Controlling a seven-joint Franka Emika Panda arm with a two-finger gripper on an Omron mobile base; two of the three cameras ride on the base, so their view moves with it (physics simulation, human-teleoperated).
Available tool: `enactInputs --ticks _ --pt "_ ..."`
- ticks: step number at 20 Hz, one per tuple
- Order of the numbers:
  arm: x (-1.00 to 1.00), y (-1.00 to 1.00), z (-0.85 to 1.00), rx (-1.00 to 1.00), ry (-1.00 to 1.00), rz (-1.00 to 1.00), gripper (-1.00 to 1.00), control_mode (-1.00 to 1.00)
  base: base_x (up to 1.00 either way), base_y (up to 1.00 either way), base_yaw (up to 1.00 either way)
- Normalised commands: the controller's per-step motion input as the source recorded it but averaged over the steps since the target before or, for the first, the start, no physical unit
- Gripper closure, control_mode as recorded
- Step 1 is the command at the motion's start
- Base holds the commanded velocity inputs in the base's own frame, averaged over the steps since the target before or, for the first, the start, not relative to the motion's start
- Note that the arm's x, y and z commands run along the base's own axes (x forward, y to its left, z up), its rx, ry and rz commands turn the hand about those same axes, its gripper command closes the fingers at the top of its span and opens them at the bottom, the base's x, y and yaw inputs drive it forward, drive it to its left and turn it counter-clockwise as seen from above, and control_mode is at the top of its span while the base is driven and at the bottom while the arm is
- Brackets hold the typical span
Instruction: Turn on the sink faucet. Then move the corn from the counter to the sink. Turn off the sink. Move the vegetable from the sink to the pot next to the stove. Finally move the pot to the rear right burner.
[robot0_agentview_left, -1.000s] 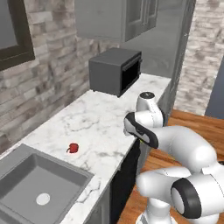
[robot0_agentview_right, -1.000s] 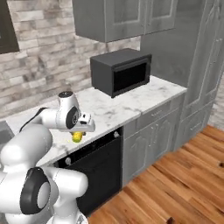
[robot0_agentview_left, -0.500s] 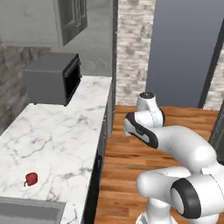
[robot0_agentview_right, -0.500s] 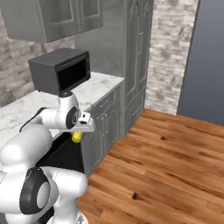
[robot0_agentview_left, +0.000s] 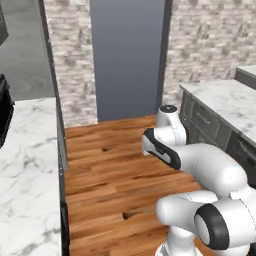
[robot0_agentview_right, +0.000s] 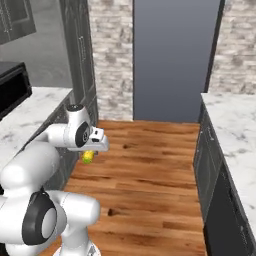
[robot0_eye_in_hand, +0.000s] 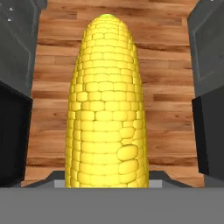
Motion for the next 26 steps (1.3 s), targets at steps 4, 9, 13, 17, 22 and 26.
enactInputs --ticks 4,9,13,17,22,26 --pt "0.0 0.0 0.0 0.0 0.0 0.0 1.0 1.0 0.13 -0.36 -0.58" --pt "0.0 0.0 0.0 0.0 0.0 0.0 1.0 1.0 -0.01 -0.36 -0.57" --pt "0.0 0.0 0.0 0.0 0.0 0.0 1.0 1.0 -0.27 -0.33 -0.53" --pt "0.0 0.0 0.0 0.0 0.0 0.0 1.0 1.0 -0.04 -0.44 -0.53" --pt "0.0 0.0 0.0 0.0 0.0 0.0 1.0 1.0 0.0 -0.49 -0.54" --pt "0.0 0.0 0.0 0.0 0.0 0.0 1.0 1.0 0.07 -0.46 -0.54"
